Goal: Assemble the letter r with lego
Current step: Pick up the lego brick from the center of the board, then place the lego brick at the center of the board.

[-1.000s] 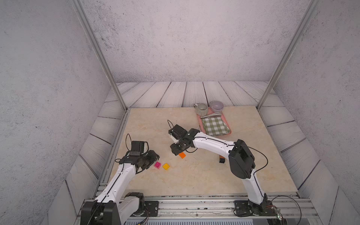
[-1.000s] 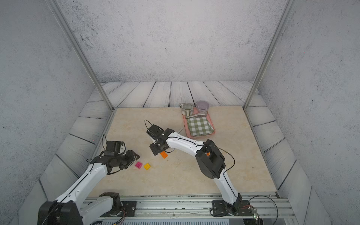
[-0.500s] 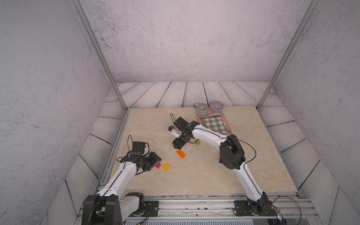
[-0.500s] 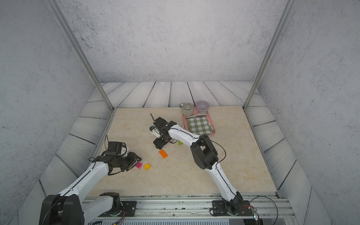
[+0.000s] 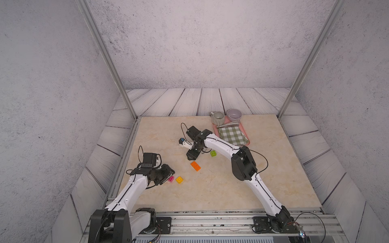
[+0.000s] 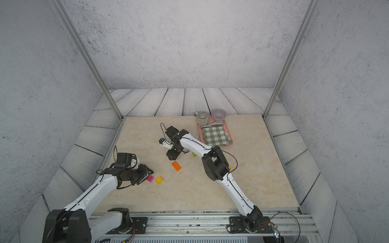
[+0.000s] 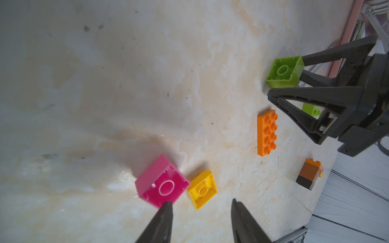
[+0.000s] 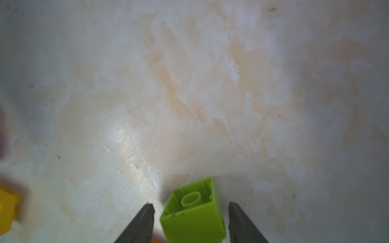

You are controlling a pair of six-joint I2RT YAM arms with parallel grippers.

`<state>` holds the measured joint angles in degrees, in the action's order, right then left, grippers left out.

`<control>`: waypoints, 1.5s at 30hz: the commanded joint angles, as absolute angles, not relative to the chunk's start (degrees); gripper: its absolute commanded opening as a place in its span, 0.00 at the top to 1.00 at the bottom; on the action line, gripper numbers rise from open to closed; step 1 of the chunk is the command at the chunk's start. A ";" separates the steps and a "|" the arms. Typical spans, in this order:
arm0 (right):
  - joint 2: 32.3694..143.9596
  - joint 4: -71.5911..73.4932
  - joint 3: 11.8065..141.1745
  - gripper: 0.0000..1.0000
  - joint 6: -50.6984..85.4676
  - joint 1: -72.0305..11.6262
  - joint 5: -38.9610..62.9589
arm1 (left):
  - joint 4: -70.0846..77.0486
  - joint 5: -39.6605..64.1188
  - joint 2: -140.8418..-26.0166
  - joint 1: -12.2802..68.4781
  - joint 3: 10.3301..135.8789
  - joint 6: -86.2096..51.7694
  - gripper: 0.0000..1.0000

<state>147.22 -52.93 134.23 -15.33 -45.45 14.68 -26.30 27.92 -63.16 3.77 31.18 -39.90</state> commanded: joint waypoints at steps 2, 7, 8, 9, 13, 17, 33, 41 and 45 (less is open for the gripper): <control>149.03 -55.24 136.83 0.44 -16.15 -45.35 16.22 | -26.20 28.47 -63.29 3.29 32.37 -39.01 0.51; 149.40 -55.38 136.85 0.50 -16.25 -45.35 16.25 | -26.55 28.38 -62.84 3.26 32.32 -38.89 0.51; 149.35 -55.38 136.85 0.52 -16.14 -45.36 16.30 | -26.56 28.37 -62.77 3.30 32.37 -38.91 0.51; 149.17 -55.45 136.85 0.53 -16.10 -45.28 16.42 | -26.76 28.34 -62.68 3.29 32.35 -38.87 0.51; 147.77 -54.96 136.84 0.64 -15.09 -45.39 17.31 | -27.37 28.39 -61.35 3.29 32.79 -38.71 0.52; 144.07 -54.04 135.28 0.79 -13.03 -45.28 16.89 | -28.71 28.67 -58.31 3.32 33.88 -38.46 0.52; 107.06 -75.51 88.61 0.89 9.91 -47.40 -1.06 | -32.58 11.31 -55.74 21.67 50.05 -30.77 0.49; 105.57 -75.09 78.15 0.89 11.23 -50.23 -1.86 | -29.31 11.17 -58.05 24.45 49.62 -33.23 0.49; 106.91 -71.30 75.07 0.88 11.68 -50.42 -1.54 | -30.24 10.21 -56.53 24.43 48.32 -33.31 0.49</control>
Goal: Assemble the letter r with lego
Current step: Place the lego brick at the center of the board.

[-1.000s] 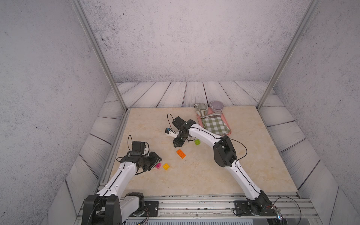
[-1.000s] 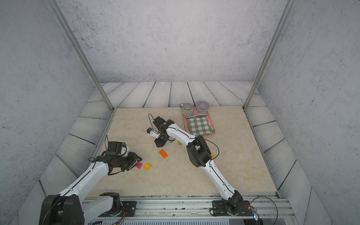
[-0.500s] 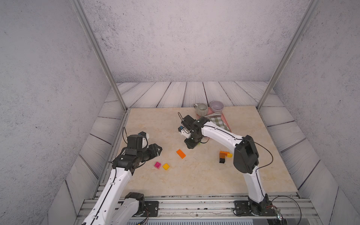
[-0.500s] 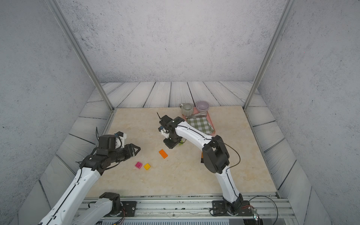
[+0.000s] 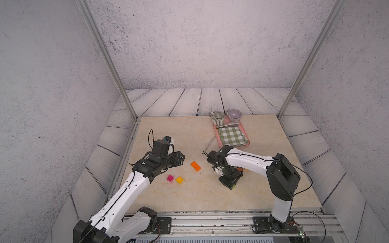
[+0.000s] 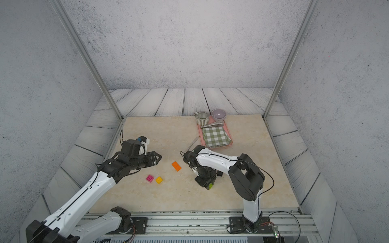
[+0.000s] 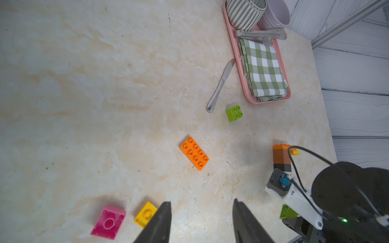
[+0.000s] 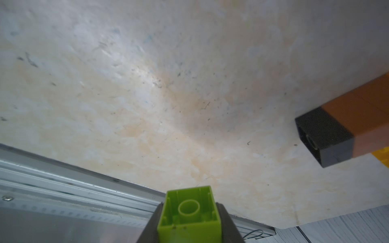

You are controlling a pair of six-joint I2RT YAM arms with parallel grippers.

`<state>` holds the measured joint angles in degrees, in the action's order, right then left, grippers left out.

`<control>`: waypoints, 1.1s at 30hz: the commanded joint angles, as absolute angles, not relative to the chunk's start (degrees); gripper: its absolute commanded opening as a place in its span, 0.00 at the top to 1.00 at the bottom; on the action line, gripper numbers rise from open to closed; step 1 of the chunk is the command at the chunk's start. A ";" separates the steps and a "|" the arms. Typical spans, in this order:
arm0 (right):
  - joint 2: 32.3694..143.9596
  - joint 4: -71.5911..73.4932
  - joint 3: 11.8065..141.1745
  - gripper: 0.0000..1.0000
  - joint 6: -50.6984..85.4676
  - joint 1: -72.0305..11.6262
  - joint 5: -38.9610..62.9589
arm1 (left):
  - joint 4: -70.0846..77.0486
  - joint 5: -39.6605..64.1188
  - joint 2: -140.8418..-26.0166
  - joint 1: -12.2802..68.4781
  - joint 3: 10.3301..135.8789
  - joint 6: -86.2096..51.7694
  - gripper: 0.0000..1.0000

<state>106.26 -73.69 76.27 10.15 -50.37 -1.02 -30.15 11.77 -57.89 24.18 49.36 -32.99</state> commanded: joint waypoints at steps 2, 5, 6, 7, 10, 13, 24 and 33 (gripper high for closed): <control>108.04 -69.96 74.15 0.87 12.02 -50.49 -1.17 | -30.40 10.04 -55.94 24.43 47.80 -33.65 0.49; 109.38 -68.44 73.09 0.87 12.28 -50.56 -0.37 | -30.66 9.79 -55.70 24.43 47.55 -33.99 0.49; 109.61 -68.02 72.81 0.86 12.26 -50.54 -0.27 | -30.71 9.76 -55.72 24.43 47.58 -33.97 0.49; 109.73 -67.69 72.54 0.86 12.27 -50.54 -0.18 | -30.83 9.66 -55.76 24.43 47.59 -33.93 0.49; 110.45 -67.15 72.01 0.86 12.00 -50.61 -0.18 | -31.00 9.49 -55.92 24.43 47.67 -33.99 0.49; 111.31 -67.10 71.89 0.85 11.87 -50.61 -0.51 | -30.95 9.45 -56.39 24.43 47.70 -34.10 0.49; 113.25 -65.40 72.92 0.69 11.80 -50.60 -0.62 | -31.12 9.54 -56.48 24.43 47.64 -34.41 0.49; 114.17 -63.09 73.61 0.61 11.87 -50.59 0.07 | -30.87 8.62 -55.39 24.41 46.94 -34.50 0.49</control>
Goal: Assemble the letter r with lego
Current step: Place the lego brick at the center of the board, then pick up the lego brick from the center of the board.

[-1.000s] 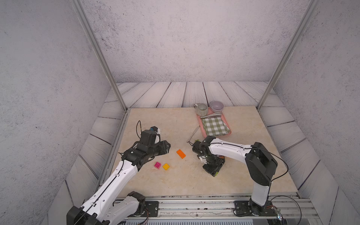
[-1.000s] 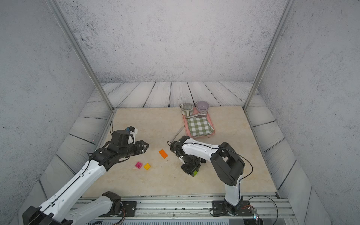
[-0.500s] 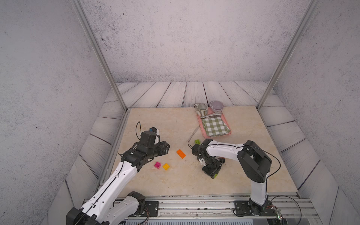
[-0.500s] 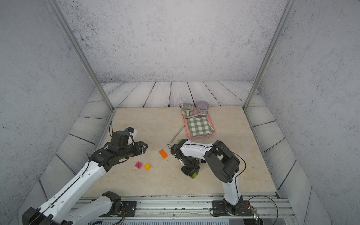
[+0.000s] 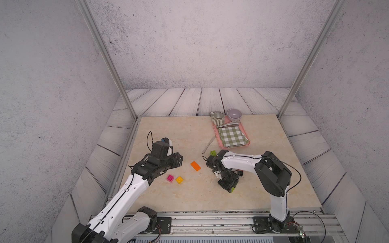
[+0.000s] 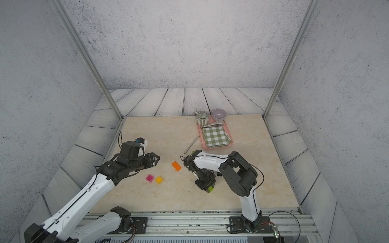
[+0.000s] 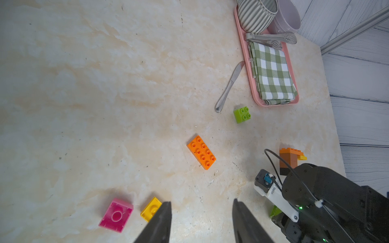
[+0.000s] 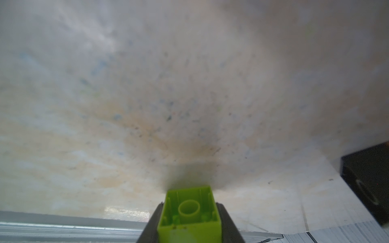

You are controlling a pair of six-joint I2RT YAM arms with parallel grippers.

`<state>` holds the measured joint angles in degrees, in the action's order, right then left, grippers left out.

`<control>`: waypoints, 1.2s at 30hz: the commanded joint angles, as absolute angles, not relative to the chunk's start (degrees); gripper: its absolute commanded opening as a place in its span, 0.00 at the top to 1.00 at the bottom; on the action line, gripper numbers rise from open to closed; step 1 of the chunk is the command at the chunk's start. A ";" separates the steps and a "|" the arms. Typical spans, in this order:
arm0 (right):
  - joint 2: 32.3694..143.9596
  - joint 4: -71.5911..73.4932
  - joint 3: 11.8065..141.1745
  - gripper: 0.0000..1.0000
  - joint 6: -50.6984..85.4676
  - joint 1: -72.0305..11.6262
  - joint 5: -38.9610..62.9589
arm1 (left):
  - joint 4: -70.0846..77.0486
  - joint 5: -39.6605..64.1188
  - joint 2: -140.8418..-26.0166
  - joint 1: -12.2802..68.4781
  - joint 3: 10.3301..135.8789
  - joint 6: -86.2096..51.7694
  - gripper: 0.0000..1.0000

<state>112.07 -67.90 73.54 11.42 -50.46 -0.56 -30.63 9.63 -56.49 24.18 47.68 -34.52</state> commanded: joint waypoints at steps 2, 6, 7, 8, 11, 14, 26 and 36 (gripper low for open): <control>114.16 -62.38 73.64 0.58 11.94 -50.61 0.55 | -30.73 8.52 -55.20 24.43 46.89 -34.47 0.49; 114.24 -61.48 73.74 0.55 12.39 -50.59 0.97 | -30.93 8.35 -55.06 24.43 46.86 -34.52 0.49; 114.23 -61.27 73.78 0.55 12.48 -50.60 1.03 | -30.94 8.43 -55.01 24.44 46.85 -34.51 0.49; 114.24 -61.17 73.83 0.55 12.59 -50.56 1.05 | -30.92 8.27 -55.02 24.44 46.86 -34.47 0.49; 113.65 -61.00 73.81 0.52 12.74 -50.54 0.89 | -31.04 8.35 -55.02 24.43 46.85 -34.41 0.49; 111.04 -60.50 74.00 0.48 13.27 -50.60 -0.14 | -32.22 7.38 -54.72 24.44 47.23 -33.93 0.48; 96.60 -31.40 73.54 0.40 13.44 -54.62 8.41 | -43.84 2.79 -49.89 18.94 45.14 -36.01 0.43; 121.55 -32.82 100.67 0.33 6.42 -65.90 2.69 | -42.50 34.54 -48.73 -16.68 41.26 -34.16 0.45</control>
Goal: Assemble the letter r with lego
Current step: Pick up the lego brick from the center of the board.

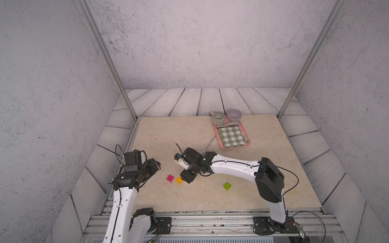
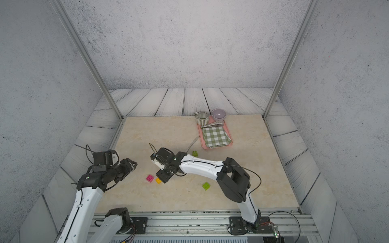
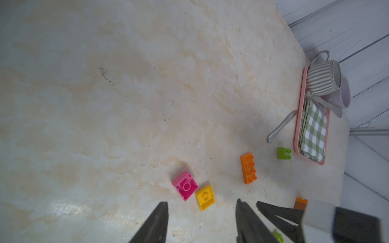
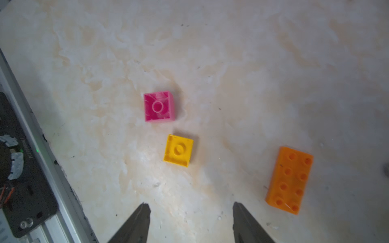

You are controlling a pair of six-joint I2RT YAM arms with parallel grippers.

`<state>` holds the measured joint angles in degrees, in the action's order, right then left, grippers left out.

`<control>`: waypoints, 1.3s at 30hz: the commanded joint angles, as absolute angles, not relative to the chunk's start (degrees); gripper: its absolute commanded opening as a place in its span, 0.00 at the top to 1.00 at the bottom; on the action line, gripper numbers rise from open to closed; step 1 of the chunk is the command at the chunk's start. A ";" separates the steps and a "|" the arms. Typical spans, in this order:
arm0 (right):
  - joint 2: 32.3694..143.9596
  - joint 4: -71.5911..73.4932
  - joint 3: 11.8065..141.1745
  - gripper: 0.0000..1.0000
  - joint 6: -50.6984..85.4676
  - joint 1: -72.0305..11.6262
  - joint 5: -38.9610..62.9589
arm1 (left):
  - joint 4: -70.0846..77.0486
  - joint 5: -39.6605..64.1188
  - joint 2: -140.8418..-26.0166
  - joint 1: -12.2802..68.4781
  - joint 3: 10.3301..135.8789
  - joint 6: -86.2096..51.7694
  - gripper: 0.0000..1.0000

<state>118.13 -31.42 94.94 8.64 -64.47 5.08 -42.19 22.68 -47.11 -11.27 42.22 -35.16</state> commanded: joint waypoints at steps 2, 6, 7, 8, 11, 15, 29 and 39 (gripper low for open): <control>125.91 -34.52 105.88 0.33 6.50 -66.48 1.89 | -43.33 33.51 -50.40 -17.94 42.53 -34.68 0.46; 133.60 -38.88 115.23 0.33 6.43 -66.71 2.15 | -42.96 32.88 -52.04 -19.66 43.56 -35.33 0.46; 134.98 -39.39 116.67 0.33 6.32 -66.79 2.42 | -42.98 32.78 -52.33 -19.84 43.75 -35.20 0.46; 136.33 -40.07 118.28 0.33 6.29 -66.85 2.42 | -43.10 32.63 -52.62 -20.01 43.93 -34.92 0.46; 139.83 -42.51 123.14 0.33 6.25 -67.14 2.12 | -43.46 32.01 -52.62 -20.30 44.12 -34.59 0.46; 143.72 -45.44 128.40 0.38 6.41 -67.42 1.76 | -44.02 30.77 -52.40 -20.65 44.12 -34.49 0.46; 141.60 -43.85 125.79 0.74 8.71 -67.36 2.16 | -46.05 29.16 -52.12 -20.85 45.77 -33.03 0.46; 108.77 -28.79 92.95 0.89 22.79 -54.71 13.60 | -44.12 22.15 -50.69 -5.76 52.68 -28.78 0.36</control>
<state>118.24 -34.17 97.78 16.38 -60.42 8.38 -46.15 25.50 -51.29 -11.97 50.83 -29.95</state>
